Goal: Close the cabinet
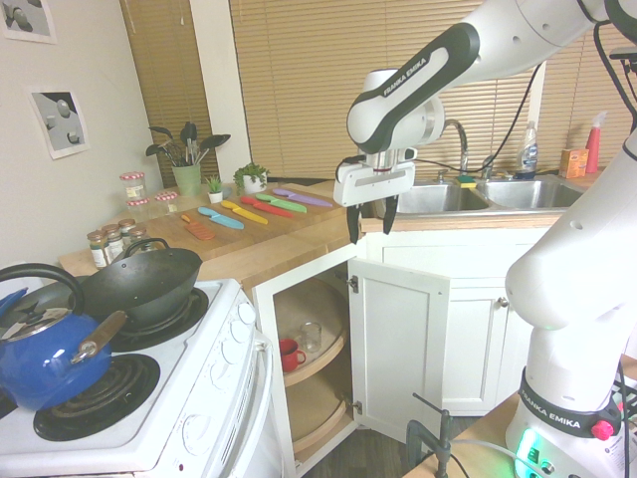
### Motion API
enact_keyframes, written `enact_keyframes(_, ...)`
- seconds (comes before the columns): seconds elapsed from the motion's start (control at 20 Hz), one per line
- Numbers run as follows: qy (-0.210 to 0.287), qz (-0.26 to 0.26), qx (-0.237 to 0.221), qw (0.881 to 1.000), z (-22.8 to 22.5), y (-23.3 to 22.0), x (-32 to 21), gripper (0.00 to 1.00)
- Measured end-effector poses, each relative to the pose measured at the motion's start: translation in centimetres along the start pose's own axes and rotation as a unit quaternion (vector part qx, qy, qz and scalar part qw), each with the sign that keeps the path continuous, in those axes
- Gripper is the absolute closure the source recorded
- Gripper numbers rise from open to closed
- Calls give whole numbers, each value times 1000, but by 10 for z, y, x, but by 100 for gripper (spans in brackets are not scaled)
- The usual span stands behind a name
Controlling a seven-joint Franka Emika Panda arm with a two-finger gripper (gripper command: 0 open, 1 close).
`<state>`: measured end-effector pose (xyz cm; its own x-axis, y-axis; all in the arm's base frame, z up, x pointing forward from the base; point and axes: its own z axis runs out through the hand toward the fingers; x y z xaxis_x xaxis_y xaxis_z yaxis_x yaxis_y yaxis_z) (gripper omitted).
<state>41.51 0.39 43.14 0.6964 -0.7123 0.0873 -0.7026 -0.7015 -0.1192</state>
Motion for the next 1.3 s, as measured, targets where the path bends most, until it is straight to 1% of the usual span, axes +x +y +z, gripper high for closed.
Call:
enact_keyframes(0.2,0,2,1,1000,8,-1,3,0)
enact_keyframes(0.4,1,11,0,1000,42,1,18,0)
enact_keyframes(0.6,6,27,1,1000,68,16,39,0)
enact_keyframes(0.9,1,47,9,999,98,55,94,0)
enact_keyframes(1.3,-3,46,36,998,138,95,171,0)
